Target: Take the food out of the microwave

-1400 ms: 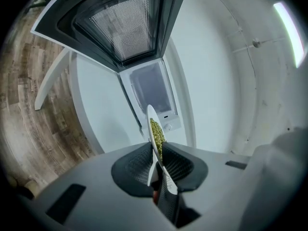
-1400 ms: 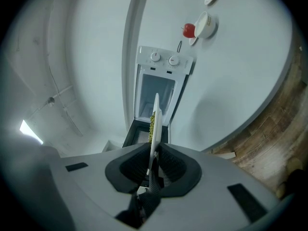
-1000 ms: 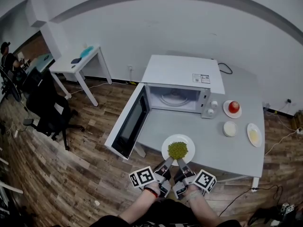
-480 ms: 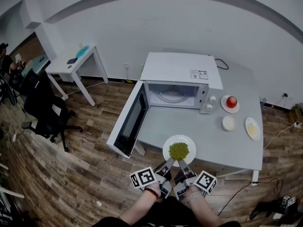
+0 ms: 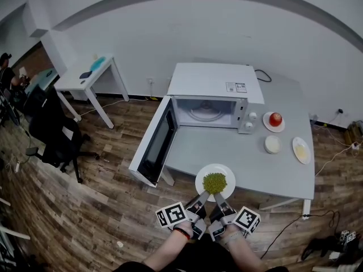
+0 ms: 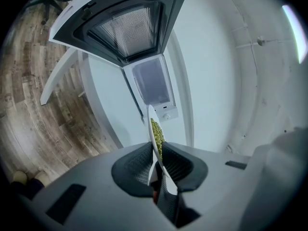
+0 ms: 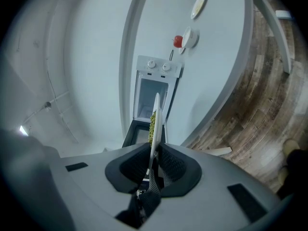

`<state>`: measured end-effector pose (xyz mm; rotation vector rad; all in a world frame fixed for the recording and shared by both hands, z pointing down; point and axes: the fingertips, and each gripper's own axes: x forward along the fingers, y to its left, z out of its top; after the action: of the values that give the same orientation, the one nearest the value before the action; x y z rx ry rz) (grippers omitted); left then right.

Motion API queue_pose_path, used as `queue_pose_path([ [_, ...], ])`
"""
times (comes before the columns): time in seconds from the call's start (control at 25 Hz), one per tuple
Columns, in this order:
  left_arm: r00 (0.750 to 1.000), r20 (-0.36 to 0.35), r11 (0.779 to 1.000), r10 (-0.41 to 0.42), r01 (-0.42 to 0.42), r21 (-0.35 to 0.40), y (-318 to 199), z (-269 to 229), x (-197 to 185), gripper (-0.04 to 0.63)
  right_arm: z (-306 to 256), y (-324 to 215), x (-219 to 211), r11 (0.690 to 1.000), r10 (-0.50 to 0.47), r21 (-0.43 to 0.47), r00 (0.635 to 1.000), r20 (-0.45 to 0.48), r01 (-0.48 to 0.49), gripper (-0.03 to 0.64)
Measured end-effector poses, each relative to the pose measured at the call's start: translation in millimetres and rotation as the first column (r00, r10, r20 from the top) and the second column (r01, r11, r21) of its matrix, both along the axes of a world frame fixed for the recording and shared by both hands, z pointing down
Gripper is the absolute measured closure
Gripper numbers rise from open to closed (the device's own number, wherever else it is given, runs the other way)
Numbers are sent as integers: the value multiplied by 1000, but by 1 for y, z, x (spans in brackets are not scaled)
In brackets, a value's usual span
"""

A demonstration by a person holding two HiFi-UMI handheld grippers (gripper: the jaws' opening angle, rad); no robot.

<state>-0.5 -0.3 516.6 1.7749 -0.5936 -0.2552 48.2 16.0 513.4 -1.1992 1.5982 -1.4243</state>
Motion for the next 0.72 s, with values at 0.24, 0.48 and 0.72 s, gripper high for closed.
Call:
queue_pose_path([
  [0.24, 1000, -5, 1000, 2, -2, -11, 10, 4, -2, 537, 5, 11, -1, 1000, 7, -15, 1000, -3, -7, 551],
  [0.48, 1000, -4, 1000, 9, -9, -15, 18, 5, -7, 537, 7, 19, -6, 1000, 10, -9, 1000, -14, -10, 551],
  [0.72, 1000, -1, 1000, 16, -16, -7, 23, 7, -14, 537, 9, 26, -13, 1000, 16, -22, 1000, -14, -16, 551],
])
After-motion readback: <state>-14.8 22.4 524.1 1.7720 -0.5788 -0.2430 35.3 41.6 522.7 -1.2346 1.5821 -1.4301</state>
